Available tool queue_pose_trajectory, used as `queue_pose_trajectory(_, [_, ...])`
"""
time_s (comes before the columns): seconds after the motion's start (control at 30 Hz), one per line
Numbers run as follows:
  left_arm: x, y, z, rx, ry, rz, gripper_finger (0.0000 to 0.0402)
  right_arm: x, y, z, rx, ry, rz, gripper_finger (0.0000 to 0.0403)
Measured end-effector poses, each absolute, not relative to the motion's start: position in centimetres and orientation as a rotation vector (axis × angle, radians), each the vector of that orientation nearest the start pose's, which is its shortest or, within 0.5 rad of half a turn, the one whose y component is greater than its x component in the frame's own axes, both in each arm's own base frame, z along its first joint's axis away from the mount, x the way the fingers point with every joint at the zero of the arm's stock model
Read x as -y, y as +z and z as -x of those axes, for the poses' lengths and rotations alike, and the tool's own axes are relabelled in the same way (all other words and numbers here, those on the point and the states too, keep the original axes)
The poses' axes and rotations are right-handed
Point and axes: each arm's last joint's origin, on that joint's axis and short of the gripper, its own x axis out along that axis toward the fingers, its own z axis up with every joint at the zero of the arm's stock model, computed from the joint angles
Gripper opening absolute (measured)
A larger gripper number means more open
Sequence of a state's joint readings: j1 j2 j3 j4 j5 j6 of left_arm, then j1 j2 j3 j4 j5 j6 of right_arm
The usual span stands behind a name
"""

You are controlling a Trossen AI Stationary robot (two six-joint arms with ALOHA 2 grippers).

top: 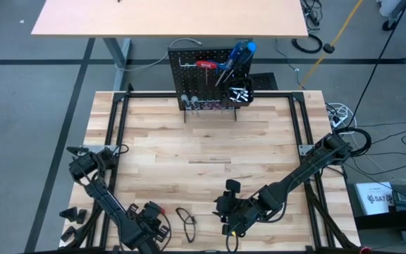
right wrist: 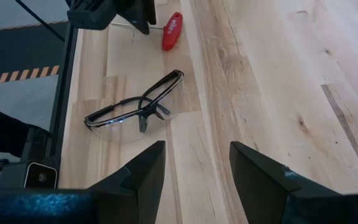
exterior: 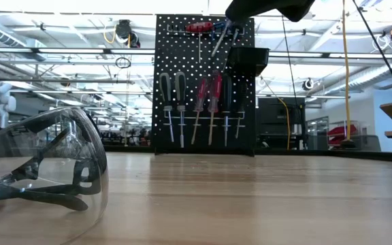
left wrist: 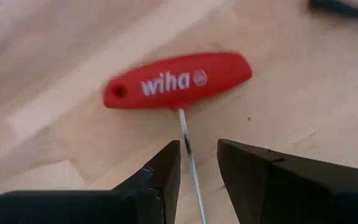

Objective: Hang tools onto peg board
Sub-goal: Hang the allen wrench on the pegboard

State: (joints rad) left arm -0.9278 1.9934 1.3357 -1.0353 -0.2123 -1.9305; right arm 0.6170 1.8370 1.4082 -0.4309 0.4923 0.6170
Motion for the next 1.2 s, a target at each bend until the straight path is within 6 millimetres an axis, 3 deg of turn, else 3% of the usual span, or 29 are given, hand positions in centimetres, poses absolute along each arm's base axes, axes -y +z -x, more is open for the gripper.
queue_pose_trajectory(0.2, [27.5, 13.5, -20.8, -1.241, 0.814, 0.665, 0.0114, -21.9, 24.0, -33.3, -0.725, -0.112, -0.135, 0.0171])
queue_pose_trajectory(0.4, [27.2, 13.4, -20.9, -1.318, 0.755, 0.58, 0.0105, -21.9, 24.0, -33.3, -0.724, -0.115, -0.133, 0.0171])
queue_pose_trajectory(0.67, [27.0, 13.3, -21.5, -1.36, 0.709, 0.555, 0.0016, -21.9, 24.0, -33.3, -0.724, -0.114, -0.134, 0.0171])
queue_pose_trajectory(0.77, [26.9, 13.4, -21.5, -1.354, 0.715, 0.547, 0.0009, -21.9, 24.0, -33.3, -0.724, -0.114, -0.133, 0.0171])
queue_pose_trajectory(0.93, [26.4, 14.9, -21.2, -1.293, 0.74, 0.495, 0.0004, -21.9, 24.0, -33.3, -0.714, -0.125, -0.113, 0.0171])
queue_pose_trajectory(1.2, [24.4, 22.1, -20.2, -0.937, 0.656, 0.495, 0.0002, -23.4, 24.0, -31.9, -0.697, -0.119, 0.019, 0.0171])
